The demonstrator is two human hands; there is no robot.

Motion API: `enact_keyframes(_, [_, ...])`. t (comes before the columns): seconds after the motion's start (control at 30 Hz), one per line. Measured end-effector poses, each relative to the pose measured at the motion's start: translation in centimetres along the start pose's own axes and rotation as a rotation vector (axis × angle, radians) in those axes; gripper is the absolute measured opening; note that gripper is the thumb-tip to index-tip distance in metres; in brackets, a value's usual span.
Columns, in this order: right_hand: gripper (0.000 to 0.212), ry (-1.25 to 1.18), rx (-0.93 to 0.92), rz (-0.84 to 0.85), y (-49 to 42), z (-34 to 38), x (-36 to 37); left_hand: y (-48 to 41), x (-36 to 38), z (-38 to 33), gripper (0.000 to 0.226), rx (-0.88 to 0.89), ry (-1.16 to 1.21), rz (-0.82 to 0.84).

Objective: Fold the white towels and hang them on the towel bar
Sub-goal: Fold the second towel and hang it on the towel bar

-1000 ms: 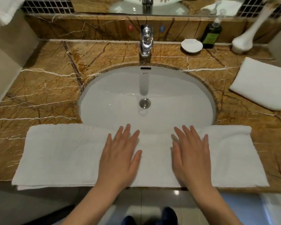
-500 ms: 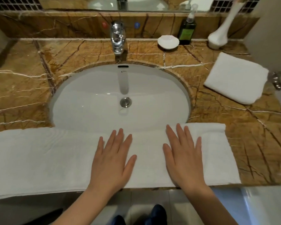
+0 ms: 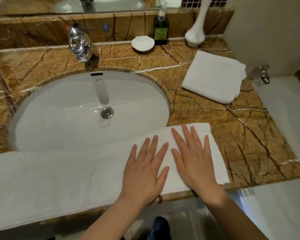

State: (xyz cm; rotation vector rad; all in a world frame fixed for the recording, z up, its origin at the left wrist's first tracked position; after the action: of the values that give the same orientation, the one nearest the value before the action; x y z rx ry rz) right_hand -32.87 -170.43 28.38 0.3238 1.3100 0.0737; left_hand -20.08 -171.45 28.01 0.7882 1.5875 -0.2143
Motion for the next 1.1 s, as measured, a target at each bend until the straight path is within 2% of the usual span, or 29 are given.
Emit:
enact_keyframes(0.27, [0.056,0.062,0.021,0.024,0.3,-2.6,-0.6,-0.6,0.3,-2.8,0.058,-0.01,0.017,-0.002])
enact_keyframes(0.4, [0.057,0.03,-0.001,0.017,0.3,-1.0,-1.0,-0.2,-0.7,-2.7,0.056,0.013,0.062,-0.015])
enact_keyframes(0.5, [0.054,0.056,-0.162,0.077,0.6,1.8,-0.1,1.8,-3.0,2.0,0.053,-0.08,0.185,-0.113])
enact_keyframes(0.6, [0.054,0.082,-0.151,0.104,1.2,1.6,0.7,5.5,-4.8,11.7,0.056,-0.337,0.213,-0.22])
enact_keyframes(0.67, [0.055,0.096,-0.12,0.112,1.5,1.1,0.9,8.6,-4.6,18.9,0.053,-0.546,0.226,-0.205])
enact_keyframes(0.73, [0.056,0.099,-0.094,0.117,1.7,0.8,1.0,11.4,-3.6,23.9,0.054,-0.66,0.216,-0.144])
enact_keyframes(0.9, [0.057,0.078,-0.092,0.112,1.1,3.3,0.9,14.1,-2.2,26.9,0.059,-0.586,0.194,-0.13])
enact_keyframes(1.1, [0.057,0.06,-0.012,0.098,1.3,4.4,1.9,17.5,-1.2,29.5,0.062,-0.697,0.215,-0.176])
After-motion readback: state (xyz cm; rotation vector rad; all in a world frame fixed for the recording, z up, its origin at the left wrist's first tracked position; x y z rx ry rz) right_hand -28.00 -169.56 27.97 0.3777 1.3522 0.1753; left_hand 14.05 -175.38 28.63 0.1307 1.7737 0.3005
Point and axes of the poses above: each hand's wrist, its own y-axis away from the middle knuckle, its own x-axis out of the palm, z = x × y, the point moved 9 cm from there along -y, towards the middle knuckle, and after that the axes turned 11 degrees about z, right-handed, at the moved point
